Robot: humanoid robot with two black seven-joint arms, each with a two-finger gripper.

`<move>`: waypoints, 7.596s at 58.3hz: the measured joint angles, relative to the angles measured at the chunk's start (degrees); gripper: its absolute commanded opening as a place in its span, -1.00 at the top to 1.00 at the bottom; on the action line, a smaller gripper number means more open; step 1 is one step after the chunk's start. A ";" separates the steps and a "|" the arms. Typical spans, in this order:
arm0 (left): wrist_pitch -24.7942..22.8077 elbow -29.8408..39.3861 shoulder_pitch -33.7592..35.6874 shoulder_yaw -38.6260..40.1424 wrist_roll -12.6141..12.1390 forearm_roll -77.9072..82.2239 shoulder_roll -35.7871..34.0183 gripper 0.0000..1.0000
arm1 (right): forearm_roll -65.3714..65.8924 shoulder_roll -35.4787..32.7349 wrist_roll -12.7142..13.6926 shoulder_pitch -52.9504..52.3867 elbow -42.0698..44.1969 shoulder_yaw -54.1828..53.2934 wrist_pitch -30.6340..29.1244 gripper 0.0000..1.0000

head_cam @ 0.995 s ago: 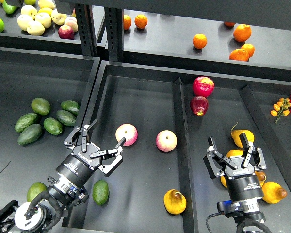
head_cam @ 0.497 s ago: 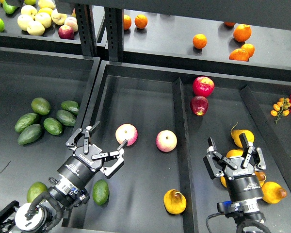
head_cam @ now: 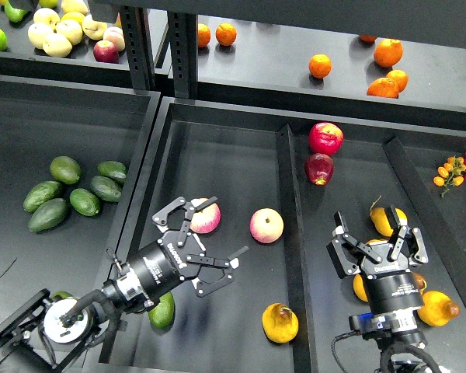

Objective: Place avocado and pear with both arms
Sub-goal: 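Swing the left gripper over the green avocado nearest the robot, then lower the left gripper onto the avocado and close it, then lift the avocado with the left gripper toward the avocado bin, then lower the avocado among the other avocados and open the left gripper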

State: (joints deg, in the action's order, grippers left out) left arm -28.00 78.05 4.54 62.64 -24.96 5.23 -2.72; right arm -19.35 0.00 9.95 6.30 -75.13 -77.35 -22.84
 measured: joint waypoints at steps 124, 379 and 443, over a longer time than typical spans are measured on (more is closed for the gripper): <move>0.00 -16.09 77.19 -99.44 -3.04 0.32 -2.06 -0.99 | 1.59 0.00 -0.08 -15.97 6.98 -10.09 13.55 -0.99; 0.01 -41.51 71.52 -85.82 -3.05 6.95 -23.02 0.64 | 1.37 0.00 0.06 -13.18 4.73 -9.89 12.81 -0.99; 0.01 -50.33 53.95 -73.09 -3.04 15.95 -20.66 0.44 | 1.40 0.00 0.08 -12.48 4.46 -9.93 12.82 -0.99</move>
State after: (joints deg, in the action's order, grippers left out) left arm -28.00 27.72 58.49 -10.46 -28.00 21.18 -23.38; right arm -17.94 0.00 10.02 -6.18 -70.67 -87.28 -10.02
